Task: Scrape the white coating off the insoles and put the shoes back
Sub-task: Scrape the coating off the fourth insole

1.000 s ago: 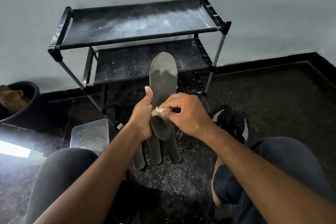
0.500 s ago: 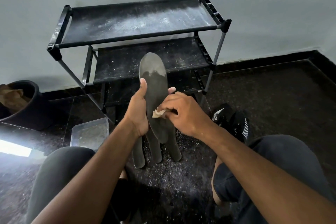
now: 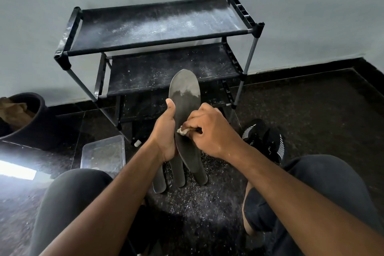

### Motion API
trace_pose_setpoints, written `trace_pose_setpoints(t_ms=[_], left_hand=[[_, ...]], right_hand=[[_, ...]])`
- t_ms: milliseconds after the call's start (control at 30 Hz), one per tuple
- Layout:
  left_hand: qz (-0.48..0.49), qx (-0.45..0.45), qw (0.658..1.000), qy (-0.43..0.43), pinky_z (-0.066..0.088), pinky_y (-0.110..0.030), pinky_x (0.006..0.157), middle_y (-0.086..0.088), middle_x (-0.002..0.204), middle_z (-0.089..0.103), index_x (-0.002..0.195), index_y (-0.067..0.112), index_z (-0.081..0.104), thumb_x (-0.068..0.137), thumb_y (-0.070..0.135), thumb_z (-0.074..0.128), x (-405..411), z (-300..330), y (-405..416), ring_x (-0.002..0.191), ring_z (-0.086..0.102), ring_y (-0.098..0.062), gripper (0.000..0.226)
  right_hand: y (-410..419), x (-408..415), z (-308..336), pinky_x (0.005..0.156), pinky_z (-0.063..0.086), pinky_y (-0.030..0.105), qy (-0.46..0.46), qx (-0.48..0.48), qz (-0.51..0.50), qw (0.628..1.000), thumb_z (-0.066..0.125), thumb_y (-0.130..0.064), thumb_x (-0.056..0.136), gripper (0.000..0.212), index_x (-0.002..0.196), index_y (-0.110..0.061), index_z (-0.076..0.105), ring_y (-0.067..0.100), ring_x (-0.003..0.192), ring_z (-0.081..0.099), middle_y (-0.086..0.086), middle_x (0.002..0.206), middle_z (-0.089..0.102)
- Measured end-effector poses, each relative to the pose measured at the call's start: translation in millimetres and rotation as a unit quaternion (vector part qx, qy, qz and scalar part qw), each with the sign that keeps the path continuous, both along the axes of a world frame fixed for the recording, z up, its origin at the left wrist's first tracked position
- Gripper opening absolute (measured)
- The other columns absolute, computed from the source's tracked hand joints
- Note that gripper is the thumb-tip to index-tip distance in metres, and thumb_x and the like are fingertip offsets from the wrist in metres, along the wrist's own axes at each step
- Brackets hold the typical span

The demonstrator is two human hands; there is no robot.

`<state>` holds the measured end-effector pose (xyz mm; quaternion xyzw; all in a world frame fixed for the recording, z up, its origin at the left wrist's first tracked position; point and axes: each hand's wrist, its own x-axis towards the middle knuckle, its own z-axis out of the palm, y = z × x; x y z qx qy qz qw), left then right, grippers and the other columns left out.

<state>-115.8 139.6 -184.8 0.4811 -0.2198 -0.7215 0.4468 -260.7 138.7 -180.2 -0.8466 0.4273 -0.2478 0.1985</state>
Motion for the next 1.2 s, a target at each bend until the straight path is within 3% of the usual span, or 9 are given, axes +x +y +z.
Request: trace_pose_setpoints(t_ms=[233, 400, 500, 633, 833, 900, 1000, 1133, 1200], left_hand=[[-0.021, 0.003, 0.999, 0.031, 0.056, -0.047, 0.1, -0.021, 0.14, 0.063, 0.141, 0.005, 0.059, 0.108, 0.055, 0.034, -6, 1, 5, 0.125, 0.063, -0.034, 0.065], [-0.025, -0.027, 0.999, 0.02, 0.054, -0.042, 0.095, -0.014, 0.118, 0.074, 0.127, 0.01, 0.068, 0.105, 0.066, 0.024, -3, 3, 5, 0.109, 0.072, -0.026, 0.074], [-0.011, -0.015, 1.0, -0.015, 0.06, -0.037, 0.086, -0.015, 0.125, 0.073, 0.127, 0.01, 0.07, 0.104, 0.069, 0.024, 3, -1, 0, 0.11, 0.073, -0.025, 0.078], [-0.028, 0.006, 1.0, 0.0, 0.063, -0.039, 0.084, -0.019, 0.119, 0.073, 0.125, 0.009, 0.072, 0.103, 0.068, 0.024, -4, -5, 3, 0.104, 0.073, -0.027, 0.078], [-0.074, 0.013, 0.994, 0.076, 0.055, -0.049, 0.1, -0.023, 0.138, 0.063, 0.144, 0.008, 0.057, 0.106, 0.062, 0.026, -16, -9, 12, 0.125, 0.064, -0.036, 0.074], [-0.05, 0.012, 0.997, 0.059, 0.054, -0.046, 0.103, -0.022, 0.132, 0.067, 0.139, 0.006, 0.061, 0.107, 0.059, 0.027, -13, -8, 9, 0.125, 0.065, -0.033, 0.071], [-0.036, 0.011, 0.999, 0.031, 0.062, -0.039, 0.086, -0.019, 0.116, 0.074, 0.13, 0.005, 0.066, 0.108, 0.059, 0.028, -6, -5, 6, 0.107, 0.074, -0.028, 0.069], [-0.05, 0.025, 0.998, 0.039, 0.057, -0.041, 0.087, -0.014, 0.097, 0.076, 0.095, 0.011, 0.081, 0.108, 0.058, 0.029, -11, -10, 10, 0.092, 0.076, -0.024, 0.071], [-0.061, 0.038, 0.994, 0.081, 0.054, -0.047, 0.089, -0.016, 0.106, 0.074, 0.102, 0.013, 0.08, 0.107, 0.059, 0.03, -17, -13, 13, 0.095, 0.072, -0.029, 0.068]], right_hand=[[-11, -10, 5, 0.077, 0.04, 0.02, -0.091, -0.059, -0.136, 0.985, 0.074, -0.012, 0.085, 0.015, 0.1, -0.015, 0.077, 0.012, 0.088, 0.05, -0.007, 0.091, 0.067], [-2, -2, -2, 0.08, 0.048, 0.038, -0.033, -0.025, -0.054, 0.998, 0.07, -0.014, 0.087, 0.013, 0.095, -0.019, 0.078, 0.011, 0.087, 0.047, -0.011, 0.09, 0.067], [3, 2, -3, 0.085, 0.047, 0.04, -0.023, 0.006, -0.006, 1.0, 0.069, -0.012, 0.085, 0.015, 0.095, -0.019, 0.078, 0.009, 0.091, 0.047, -0.012, 0.088, 0.066], [-2, -3, 2, 0.08, 0.051, 0.041, -0.031, -0.064, -0.068, 0.995, 0.071, -0.01, 0.084, 0.011, 0.093, -0.012, 0.076, 0.016, 0.09, 0.052, -0.003, 0.087, 0.064], [-11, -13, 6, 0.08, 0.045, 0.022, -0.083, -0.074, -0.167, 0.98, 0.07, -0.009, 0.087, 0.014, 0.099, -0.012, 0.075, 0.013, 0.093, 0.051, -0.005, 0.093, 0.063], [-5, -8, 3, 0.079, 0.044, 0.023, -0.072, -0.047, -0.116, 0.99, 0.069, -0.007, 0.086, 0.013, 0.096, -0.013, 0.076, 0.012, 0.092, 0.05, -0.006, 0.09, 0.065], [5, 1, -2, 0.08, 0.047, 0.029, -0.044, -0.035, -0.044, 0.997, 0.069, -0.007, 0.085, 0.011, 0.091, -0.012, 0.076, 0.013, 0.091, 0.051, -0.004, 0.087, 0.064], [-2, -2, 0, 0.08, 0.049, 0.034, -0.039, -0.074, -0.091, 0.992, 0.067, -0.008, 0.086, 0.011, 0.092, -0.013, 0.075, 0.015, 0.091, 0.052, -0.003, 0.088, 0.063], [-9, -9, 5, 0.081, 0.048, 0.027, -0.051, -0.081, -0.139, 0.986, 0.067, -0.01, 0.088, 0.011, 0.094, -0.014, 0.075, 0.013, 0.094, 0.051, -0.005, 0.091, 0.063]])
